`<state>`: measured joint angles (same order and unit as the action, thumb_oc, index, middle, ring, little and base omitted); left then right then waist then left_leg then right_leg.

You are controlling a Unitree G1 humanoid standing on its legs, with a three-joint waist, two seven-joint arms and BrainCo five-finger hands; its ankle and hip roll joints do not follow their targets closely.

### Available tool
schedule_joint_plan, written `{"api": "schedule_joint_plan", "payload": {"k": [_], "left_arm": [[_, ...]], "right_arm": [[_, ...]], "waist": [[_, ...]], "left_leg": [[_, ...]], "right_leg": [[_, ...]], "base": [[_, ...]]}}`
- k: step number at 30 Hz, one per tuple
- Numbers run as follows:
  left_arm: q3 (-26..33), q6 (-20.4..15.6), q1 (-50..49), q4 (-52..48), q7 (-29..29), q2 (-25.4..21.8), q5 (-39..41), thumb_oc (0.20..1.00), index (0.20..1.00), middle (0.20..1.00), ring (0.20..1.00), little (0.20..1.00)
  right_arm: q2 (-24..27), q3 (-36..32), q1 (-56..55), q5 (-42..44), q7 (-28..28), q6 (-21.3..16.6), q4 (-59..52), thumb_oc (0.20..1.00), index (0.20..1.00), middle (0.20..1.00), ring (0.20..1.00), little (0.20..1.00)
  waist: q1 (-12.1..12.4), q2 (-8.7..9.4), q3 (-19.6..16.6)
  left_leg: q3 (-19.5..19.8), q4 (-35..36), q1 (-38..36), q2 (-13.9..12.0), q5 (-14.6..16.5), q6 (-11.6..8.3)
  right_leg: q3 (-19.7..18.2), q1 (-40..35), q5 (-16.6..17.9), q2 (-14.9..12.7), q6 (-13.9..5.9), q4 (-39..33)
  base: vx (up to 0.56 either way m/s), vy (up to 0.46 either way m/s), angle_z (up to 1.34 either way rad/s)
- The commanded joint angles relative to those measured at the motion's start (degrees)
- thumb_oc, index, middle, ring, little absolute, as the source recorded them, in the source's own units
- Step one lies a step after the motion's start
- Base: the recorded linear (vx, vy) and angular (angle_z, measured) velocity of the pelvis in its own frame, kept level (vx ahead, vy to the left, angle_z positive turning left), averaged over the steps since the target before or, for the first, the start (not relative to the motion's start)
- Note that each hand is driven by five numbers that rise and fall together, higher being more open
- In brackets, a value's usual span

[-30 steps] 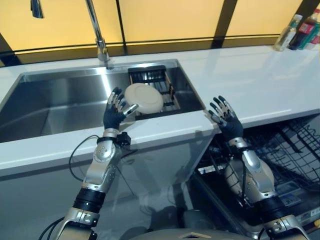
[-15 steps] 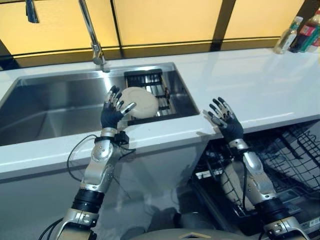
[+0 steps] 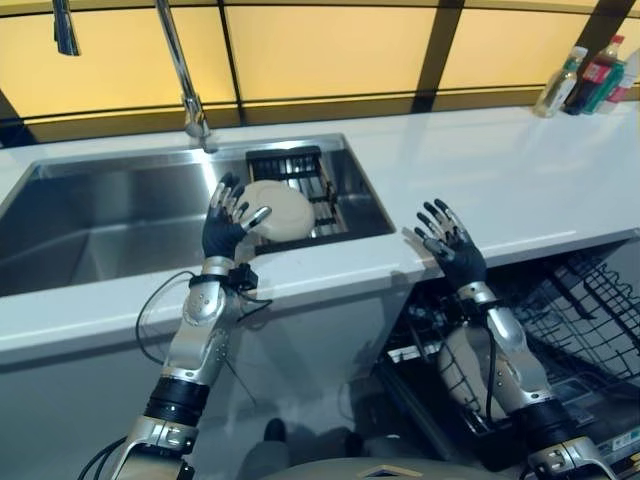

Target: Pick up plates and place into dishwasher.

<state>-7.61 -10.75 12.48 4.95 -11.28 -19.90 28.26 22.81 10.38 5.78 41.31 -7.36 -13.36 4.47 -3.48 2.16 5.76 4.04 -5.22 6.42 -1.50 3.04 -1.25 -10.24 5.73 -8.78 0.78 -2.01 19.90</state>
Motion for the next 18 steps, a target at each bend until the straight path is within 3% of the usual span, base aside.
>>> {"api": "schedule_joint_plan", "payload": {"k": [1, 8, 11, 14, 15, 18], "left_arm": [[0.2, -3.1, 0.8, -1.4, -0.3, -0.2, -2.4, 1.000, 1.000, 1.000, 1.000, 1.000], [0.5, -2.7, 0.6, -2.6, -0.5, -0.8, -4.2, 1.000, 1.000, 1.000, 1.000, 1.000], [0.2, -2.6, 0.6, -3.1, 0.6, -0.8, -5.1, 1.000, 1.000, 1.000, 1.000, 1.000], [0.5, -2.0, 0.3, -3.4, 1.8, -0.6, -5.6, 1.000, 1.000, 1.000, 1.000, 1.000], [0.8, -2.0, 0.1, -3.4, 2.2, -0.7, -6.5, 1.000, 1.000, 1.000, 1.000, 1.000], [0.6, -2.3, 0.3, -2.7, 1.4, -1.4, -6.3, 1.000, 1.000, 1.000, 1.000, 1.000]], "right_arm": [[-0.3, -2.4, 0.5, 3.5, -1.1, -1.6, -4.3, 1.000, 1.000, 1.000, 1.000, 1.000], [-3.9, 0.8, 1.1, 1.6, 1.3, -3.7, -4.6, 1.000, 1.000, 1.000, 1.000, 1.000], [-4.2, 0.6, -0.7, 0.0, 1.8, -5.1, -4.7, 1.000, 1.000, 1.000, 1.000, 1.000], [-3.5, -0.4, -1.8, 0.6, 2.1, -5.1, -4.6, 1.000, 1.000, 1.000, 1.000, 1.000], [-3.3, -0.8, -2.1, 0.7, 1.9, -5.1, -4.1, 1.000, 1.000, 1.000, 1.000, 1.000], [-2.8, -1.4, -2.2, 0.8, 1.6, -4.2, -4.4, 1.000, 1.000, 1.000, 1.000, 1.000]], "waist": [[-1.2, 0.02, -3.4], [-0.2, -0.34, -3.0], [-0.3, -1.21, -2.2], [-0.8, -2.49, -1.3], [-1.1, -2.81, -1.1], [-2.1, -1.98, -0.8]], "left_leg": [[0.3, 2.8, 2.8, 0.5, -8.5, 0.70], [-1.5, 0.5, 1.9, 4.0, -4.8, 3.96], [-2.0, 0.4, 0.0, 5.1, -3.5, 5.61], [-1.5, 0.5, -2.6, 5.1, -2.4, 5.99], [-1.6, 0.7, -3.7, 5.2, -2.1, 6.03], [-2.8, 1.0, -5.3, 5.7, -1.3, 5.68]], "right_leg": [[2.6, -9.3, 4.6, -1.0, -0.55, -11.7], [4.3, -5.9, 6.9, -4.3, -3.17, -3.5], [5.9, -0.6, 13.5, -5.7, -3.86, 11.4], [6.4, 5.4, 17.6, -4.4, -3.23, 22.9], [6.7, 7.6, 18.1, -4.0, -3.01, 23.9], [7.6, 8.4, 16.9, -4.3, -3.17, 13.1]], "base": [[0.17, 0.186, -0.21], [0.06, 0.162, -0.07], [0.04, 0.200, 0.00], [0.08, 0.166, 0.15], [0.12, 0.096, -0.02], [0.17, -0.006, -0.17]]}}
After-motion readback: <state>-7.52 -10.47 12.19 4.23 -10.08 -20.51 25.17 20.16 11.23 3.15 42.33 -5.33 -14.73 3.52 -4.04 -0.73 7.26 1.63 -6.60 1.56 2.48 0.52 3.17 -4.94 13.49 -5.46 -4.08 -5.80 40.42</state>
